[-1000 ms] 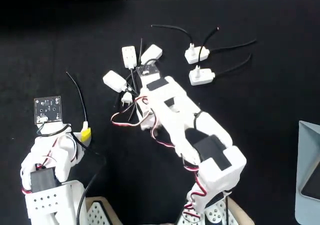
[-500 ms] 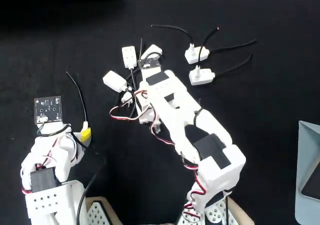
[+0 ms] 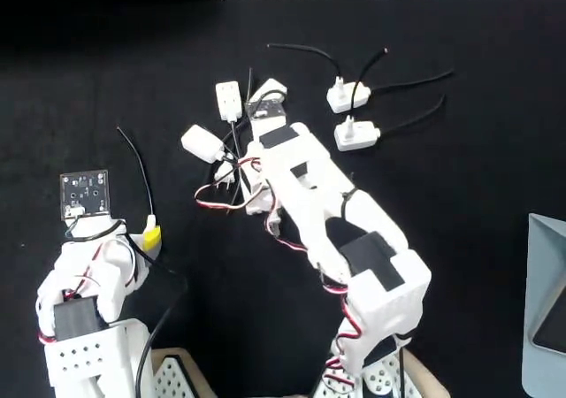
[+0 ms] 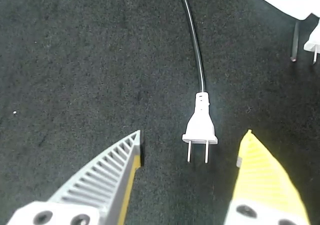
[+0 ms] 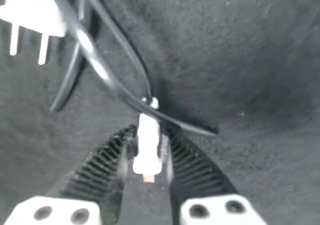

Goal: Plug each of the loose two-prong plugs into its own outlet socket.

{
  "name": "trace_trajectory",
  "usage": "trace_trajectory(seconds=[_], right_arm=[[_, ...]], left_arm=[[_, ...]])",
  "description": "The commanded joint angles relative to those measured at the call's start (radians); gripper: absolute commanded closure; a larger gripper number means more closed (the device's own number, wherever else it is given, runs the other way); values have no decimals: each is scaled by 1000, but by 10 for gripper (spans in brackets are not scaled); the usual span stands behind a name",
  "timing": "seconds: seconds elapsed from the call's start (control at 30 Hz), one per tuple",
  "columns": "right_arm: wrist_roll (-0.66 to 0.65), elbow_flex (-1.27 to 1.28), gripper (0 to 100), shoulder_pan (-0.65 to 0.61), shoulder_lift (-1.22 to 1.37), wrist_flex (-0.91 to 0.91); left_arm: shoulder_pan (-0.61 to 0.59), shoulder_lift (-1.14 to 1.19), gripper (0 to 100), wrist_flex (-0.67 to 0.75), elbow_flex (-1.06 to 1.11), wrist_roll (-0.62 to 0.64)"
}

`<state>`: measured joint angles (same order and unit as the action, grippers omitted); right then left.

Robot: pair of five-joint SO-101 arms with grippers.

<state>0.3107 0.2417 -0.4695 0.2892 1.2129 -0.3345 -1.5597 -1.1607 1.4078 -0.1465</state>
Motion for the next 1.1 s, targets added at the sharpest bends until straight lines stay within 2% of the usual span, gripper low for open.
trace_trajectory(seconds=[0.0, 0.2, 0.3, 0.47, 0.67, 0.87, 1.07], right_arm=[[6, -24, 970, 34, 1, -8], [2, -22, 982, 35, -7, -5], [-41, -56, 987, 18, -48, 61], [-69, -117, 988, -21, -219, 193], [-69, -105, 988, -46, -456, 209], [-69, -21, 988, -83, -671, 161], [-60, 156, 988, -80, -897, -31]], left_arm=[[-13, -6, 694, 21, -2, -3], [-13, -6, 694, 21, -2, -3], [-13, -6, 694, 21, -2, -3], [-13, -6, 694, 23, -4, -3], [-13, -6, 694, 63, -13, 5], [-13, -6, 694, 61, -84, 6], [-7, 2, 691, 61, -173, 6]])
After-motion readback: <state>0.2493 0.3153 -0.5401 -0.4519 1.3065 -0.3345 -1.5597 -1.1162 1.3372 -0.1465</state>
